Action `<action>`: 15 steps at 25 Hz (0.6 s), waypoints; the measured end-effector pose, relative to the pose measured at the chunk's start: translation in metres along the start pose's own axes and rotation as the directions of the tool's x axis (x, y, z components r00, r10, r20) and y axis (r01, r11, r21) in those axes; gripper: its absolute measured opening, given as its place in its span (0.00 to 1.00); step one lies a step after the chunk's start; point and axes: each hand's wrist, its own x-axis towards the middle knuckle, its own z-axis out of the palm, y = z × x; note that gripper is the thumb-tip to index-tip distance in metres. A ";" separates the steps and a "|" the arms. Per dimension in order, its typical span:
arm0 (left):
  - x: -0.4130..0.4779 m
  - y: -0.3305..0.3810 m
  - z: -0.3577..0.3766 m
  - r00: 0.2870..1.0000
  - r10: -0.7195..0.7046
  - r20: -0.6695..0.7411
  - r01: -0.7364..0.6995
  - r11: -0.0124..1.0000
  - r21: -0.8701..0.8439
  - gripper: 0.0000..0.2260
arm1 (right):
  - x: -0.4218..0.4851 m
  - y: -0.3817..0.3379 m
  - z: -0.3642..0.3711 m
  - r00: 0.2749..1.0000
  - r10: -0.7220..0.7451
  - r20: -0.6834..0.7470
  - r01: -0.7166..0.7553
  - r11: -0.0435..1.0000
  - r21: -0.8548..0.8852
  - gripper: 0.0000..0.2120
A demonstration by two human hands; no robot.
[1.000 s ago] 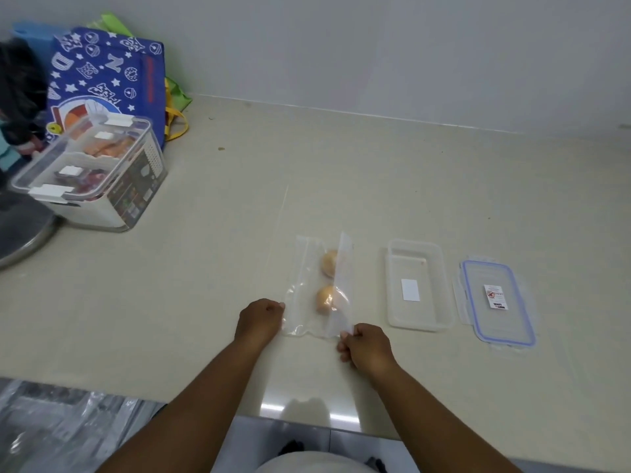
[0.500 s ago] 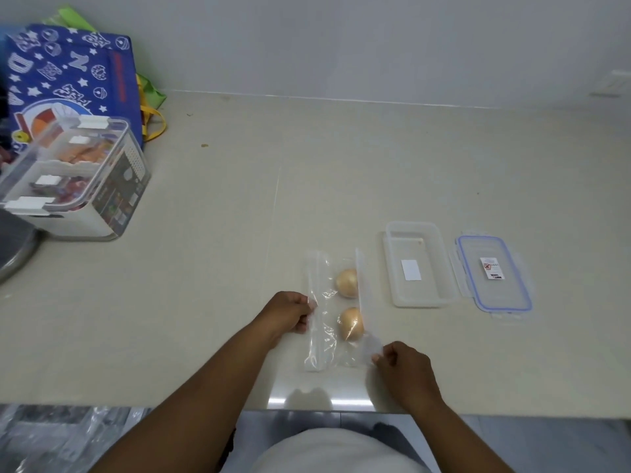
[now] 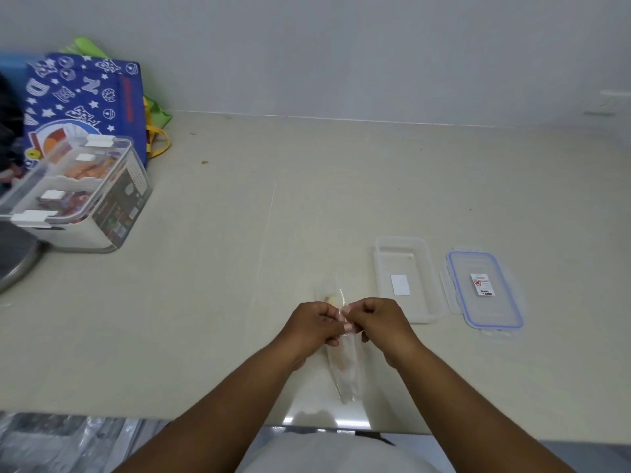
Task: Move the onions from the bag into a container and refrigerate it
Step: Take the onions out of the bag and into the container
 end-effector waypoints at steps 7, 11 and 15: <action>-0.004 0.001 0.012 0.963 -0.051 -0.263 0.047 0.999 -0.020 0.07 | 0.013 0.012 -0.021 0.998 -0.039 -0.053 0.030 0.987 -0.156 0.09; -0.007 0.000 -0.009 0.882 -0.064 -0.467 0.025 0.996 -0.090 0.08 | 0.017 0.023 -0.058 0.992 -0.031 -0.122 0.007 0.981 -0.193 0.10; -0.015 -0.001 -0.022 0.859 -0.063 -0.508 0.020 0.996 -0.089 0.06 | 0.019 0.032 -0.086 0.986 -0.043 -0.159 0.009 0.977 -0.211 0.11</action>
